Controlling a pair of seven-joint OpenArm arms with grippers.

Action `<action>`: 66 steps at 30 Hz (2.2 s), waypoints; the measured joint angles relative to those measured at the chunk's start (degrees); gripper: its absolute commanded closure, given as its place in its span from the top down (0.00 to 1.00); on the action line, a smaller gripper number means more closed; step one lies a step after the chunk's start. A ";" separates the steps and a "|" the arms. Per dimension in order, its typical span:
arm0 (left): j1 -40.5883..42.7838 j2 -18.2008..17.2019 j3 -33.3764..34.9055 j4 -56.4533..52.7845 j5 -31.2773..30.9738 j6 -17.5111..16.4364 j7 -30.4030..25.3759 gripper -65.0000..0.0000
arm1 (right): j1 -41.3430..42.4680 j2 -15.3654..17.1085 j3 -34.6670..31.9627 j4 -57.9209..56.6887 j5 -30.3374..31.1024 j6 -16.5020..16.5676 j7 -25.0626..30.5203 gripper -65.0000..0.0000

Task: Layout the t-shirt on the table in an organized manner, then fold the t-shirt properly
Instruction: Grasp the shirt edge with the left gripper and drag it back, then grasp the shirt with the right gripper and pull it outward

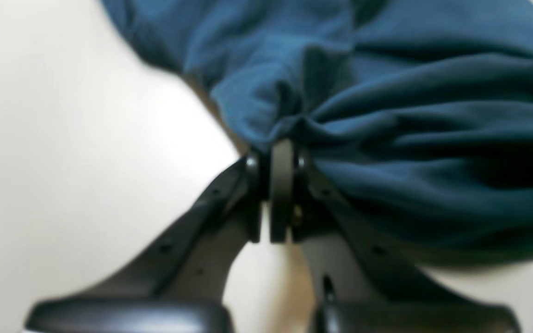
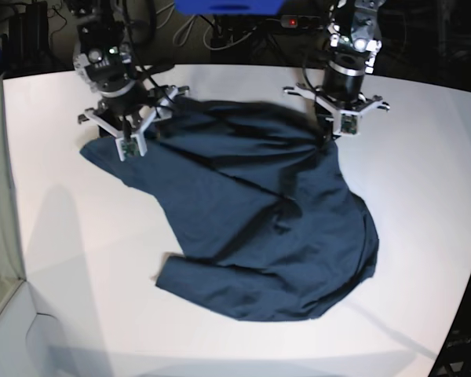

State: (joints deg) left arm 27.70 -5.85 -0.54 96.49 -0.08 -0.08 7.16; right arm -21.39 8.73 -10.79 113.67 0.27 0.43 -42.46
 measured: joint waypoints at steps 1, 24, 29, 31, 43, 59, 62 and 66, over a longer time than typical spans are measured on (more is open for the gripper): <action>0.20 0.00 -0.66 -0.42 0.00 0.04 -0.02 0.00 | 0.79 0.02 0.17 0.00 0.04 0.00 0.04 0.51; -1.36 0.15 -3.78 -4.70 -0.13 -0.07 -0.02 0.00 | 8.04 -0.98 0.48 -6.80 0.17 6.25 -6.43 0.51; -1.55 0.17 -3.76 -4.68 -0.13 -0.07 0.02 0.00 | 8.15 -2.25 0.42 -6.86 0.26 6.25 -6.21 0.51; -1.53 0.15 -3.78 -4.68 -0.13 -0.07 -0.09 0.00 | 8.17 -2.27 0.44 -7.65 0.17 6.25 -6.12 0.51; -1.40 0.15 -3.78 -4.68 -0.13 -0.07 -0.07 0.00 | 7.85 -4.13 -0.20 -12.59 0.00 8.98 -5.62 0.18; -1.38 -0.20 -3.87 0.35 -0.11 -0.02 -0.09 0.00 | 13.88 -3.65 -0.11 1.38 0.04 9.25 -6.45 0.00; -1.16 -0.13 -4.52 1.29 -0.07 -0.17 -0.09 0.00 | 16.85 -1.68 -0.07 1.27 -0.02 9.27 -6.67 0.00; -0.90 0.26 -8.55 2.54 -0.11 -1.01 -0.04 0.00 | 21.07 -1.11 1.62 0.57 1.44 10.43 -7.02 0.00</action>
State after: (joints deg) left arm 26.81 -5.58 -9.08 99.02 -0.19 -1.08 7.11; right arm -0.32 7.62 -9.17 114.24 1.72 10.85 -49.47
